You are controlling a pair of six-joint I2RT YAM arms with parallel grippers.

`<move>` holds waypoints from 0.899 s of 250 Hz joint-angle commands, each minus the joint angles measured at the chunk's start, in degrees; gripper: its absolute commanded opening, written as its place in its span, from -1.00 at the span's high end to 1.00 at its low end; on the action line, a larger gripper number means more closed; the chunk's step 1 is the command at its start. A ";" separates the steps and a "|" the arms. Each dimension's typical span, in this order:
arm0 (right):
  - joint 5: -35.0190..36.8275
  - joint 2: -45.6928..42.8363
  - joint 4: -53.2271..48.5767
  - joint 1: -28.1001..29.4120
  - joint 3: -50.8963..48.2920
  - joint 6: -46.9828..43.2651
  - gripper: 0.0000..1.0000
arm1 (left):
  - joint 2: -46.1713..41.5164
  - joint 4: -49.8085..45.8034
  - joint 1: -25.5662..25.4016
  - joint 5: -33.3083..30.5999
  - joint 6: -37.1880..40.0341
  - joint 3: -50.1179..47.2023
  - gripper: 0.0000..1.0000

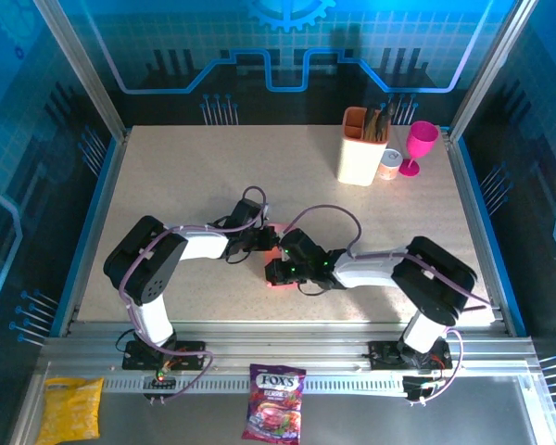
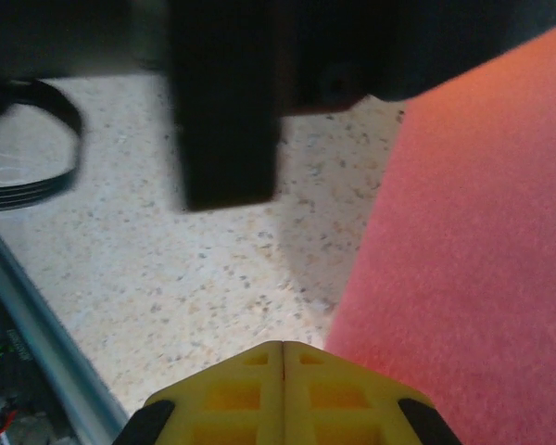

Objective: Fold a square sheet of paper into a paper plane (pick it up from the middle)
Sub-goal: First fold in half a square sheet of paper at the center of the table.

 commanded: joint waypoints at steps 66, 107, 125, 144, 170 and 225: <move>3.30 4.92 -1.03 -0.54 -5.62 6.08 1.00 | -0.90 -2.90 0.28 -0.05 -3.17 -1.66 1.00; 5.29 4.73 -3.01 -0.05 -8.37 9.17 1.00 | 0.16 -3.21 1.48 -0.85 -3.53 0.80 1.00; 5.45 5.15 -3.37 0.05 -8.82 9.96 1.00 | 1.14 -3.32 2.32 -0.72 -3.53 2.00 1.00; 5.31 5.76 -3.44 0.14 -9.11 10.58 1.00 | 1.89 -3.20 3.12 -0.55 -3.66 3.23 1.00; 5.12 6.52 -3.21 0.41 -9.20 11.15 1.00 | 2.75 -3.22 3.96 -0.59 -3.69 4.76 0.97; 4.79 8.11 -3.05 0.69 -9.35 11.81 1.00 | 5.70 -3.29 6.70 -0.56 -4.07 8.32 0.94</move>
